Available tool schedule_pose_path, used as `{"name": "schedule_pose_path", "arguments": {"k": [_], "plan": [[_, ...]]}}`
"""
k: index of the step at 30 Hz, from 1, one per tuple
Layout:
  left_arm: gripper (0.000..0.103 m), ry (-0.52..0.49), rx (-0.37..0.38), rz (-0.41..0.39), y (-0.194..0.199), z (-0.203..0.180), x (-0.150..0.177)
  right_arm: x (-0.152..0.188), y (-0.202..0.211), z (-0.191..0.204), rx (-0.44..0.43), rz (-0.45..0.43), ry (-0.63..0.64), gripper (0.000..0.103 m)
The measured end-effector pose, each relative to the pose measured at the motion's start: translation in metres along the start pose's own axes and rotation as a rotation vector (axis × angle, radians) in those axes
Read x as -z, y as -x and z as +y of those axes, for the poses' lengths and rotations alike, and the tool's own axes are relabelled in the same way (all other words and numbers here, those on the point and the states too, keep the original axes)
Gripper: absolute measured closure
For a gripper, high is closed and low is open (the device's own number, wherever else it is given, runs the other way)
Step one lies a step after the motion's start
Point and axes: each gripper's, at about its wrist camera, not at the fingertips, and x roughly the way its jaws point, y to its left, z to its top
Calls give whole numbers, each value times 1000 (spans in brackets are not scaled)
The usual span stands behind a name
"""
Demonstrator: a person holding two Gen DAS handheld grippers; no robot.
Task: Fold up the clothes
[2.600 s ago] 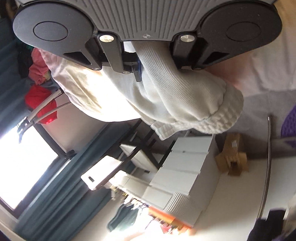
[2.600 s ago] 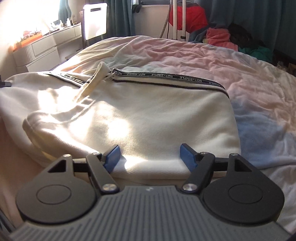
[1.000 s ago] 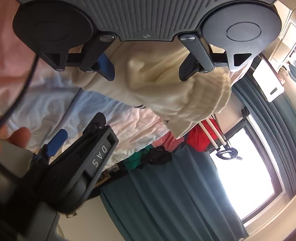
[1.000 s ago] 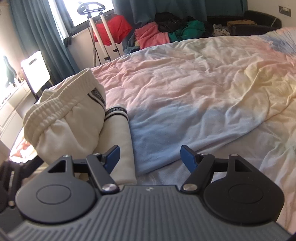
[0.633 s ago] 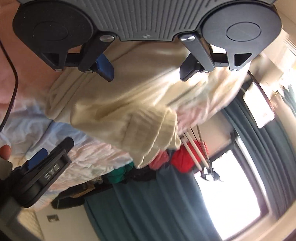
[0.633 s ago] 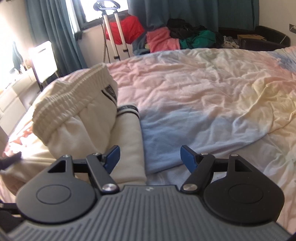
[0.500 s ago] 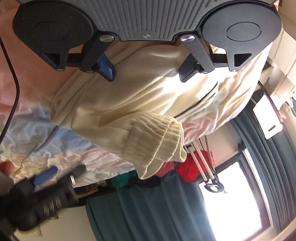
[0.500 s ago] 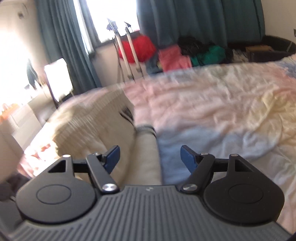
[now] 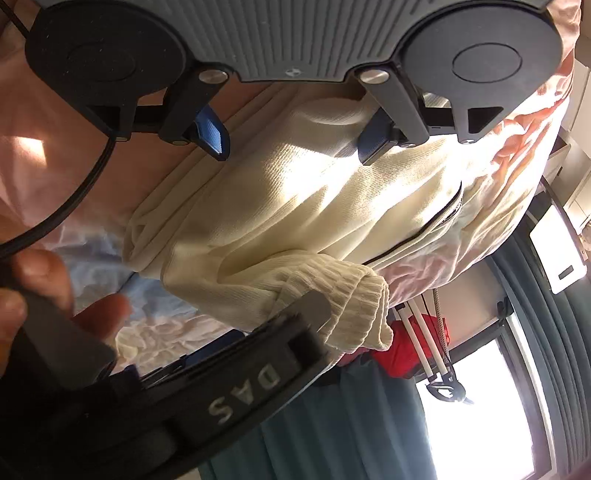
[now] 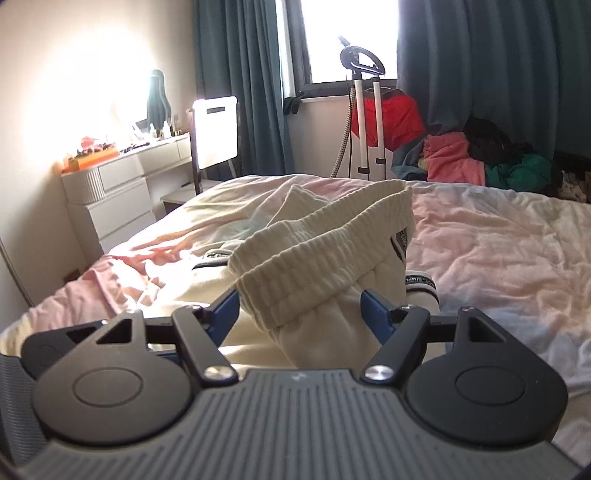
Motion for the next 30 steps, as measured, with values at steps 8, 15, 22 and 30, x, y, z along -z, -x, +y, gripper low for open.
{"name": "schedule_pose_path", "arguments": {"k": [8,15,22,30], "plan": [[25,24,-17,-16,-1,0,2,6,-15,12,28,-7,80,29],[24,34,-30,-19,0,-3,0,1,-2,-11,128,-71,-17,29],[23,33,-40,-20,3,-7,0,18,16,-84,382,-3,-394,29],[23,41,-35,-24,8,-9,2,54,38,-140,340,-36,-870,26]]}}
